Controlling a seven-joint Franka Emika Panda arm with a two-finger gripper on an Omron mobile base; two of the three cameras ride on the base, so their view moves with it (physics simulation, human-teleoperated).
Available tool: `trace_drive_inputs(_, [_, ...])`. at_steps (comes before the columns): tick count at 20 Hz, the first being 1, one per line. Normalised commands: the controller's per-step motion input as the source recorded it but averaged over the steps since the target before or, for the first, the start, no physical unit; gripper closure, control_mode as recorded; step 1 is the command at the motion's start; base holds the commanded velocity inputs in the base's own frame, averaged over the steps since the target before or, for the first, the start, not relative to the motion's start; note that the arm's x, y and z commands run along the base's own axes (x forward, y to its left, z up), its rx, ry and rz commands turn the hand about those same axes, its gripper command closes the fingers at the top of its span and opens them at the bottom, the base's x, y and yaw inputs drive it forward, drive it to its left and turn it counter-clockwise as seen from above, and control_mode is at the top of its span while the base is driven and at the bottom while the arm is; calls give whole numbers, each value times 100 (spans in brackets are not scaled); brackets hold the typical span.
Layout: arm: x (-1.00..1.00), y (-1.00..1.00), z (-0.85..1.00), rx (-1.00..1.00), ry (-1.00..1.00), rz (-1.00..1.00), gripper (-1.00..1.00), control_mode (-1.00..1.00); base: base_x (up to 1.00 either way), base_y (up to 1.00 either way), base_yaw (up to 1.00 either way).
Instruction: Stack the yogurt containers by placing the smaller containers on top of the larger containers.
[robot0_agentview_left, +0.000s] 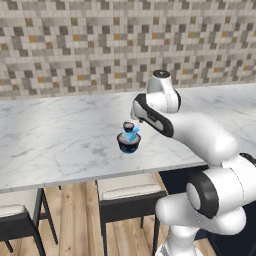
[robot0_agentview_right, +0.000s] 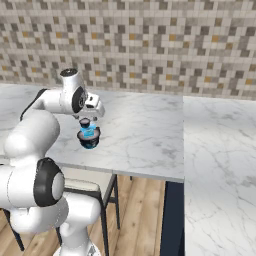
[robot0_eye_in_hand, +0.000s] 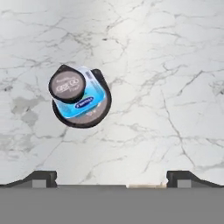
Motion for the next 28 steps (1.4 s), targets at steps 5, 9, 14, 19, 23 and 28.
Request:
trace_drive_inputs(5, [-53,-31,1,7,-11,-4,-100,-100,0,0,0])
trace_drive_inputs(9, [-54,-24,-2,2,-15,-15,-100,-100,0,0,0])
trace_drive_inputs(14, [-47,-17,-12,0,-18,-24,-100,-100,0,0,0])
trace_drive_inputs(19, [-45,-13,-3,2,-5,-16,-100,-100,0,0,0])
trace_drive_inputs(23, [-48,-9,0,7,0,-9,-100,-100,0,0,0])
trace_drive_inputs(28, [-42,-5,0,10,1,-3,-100,-100,0,0,0])
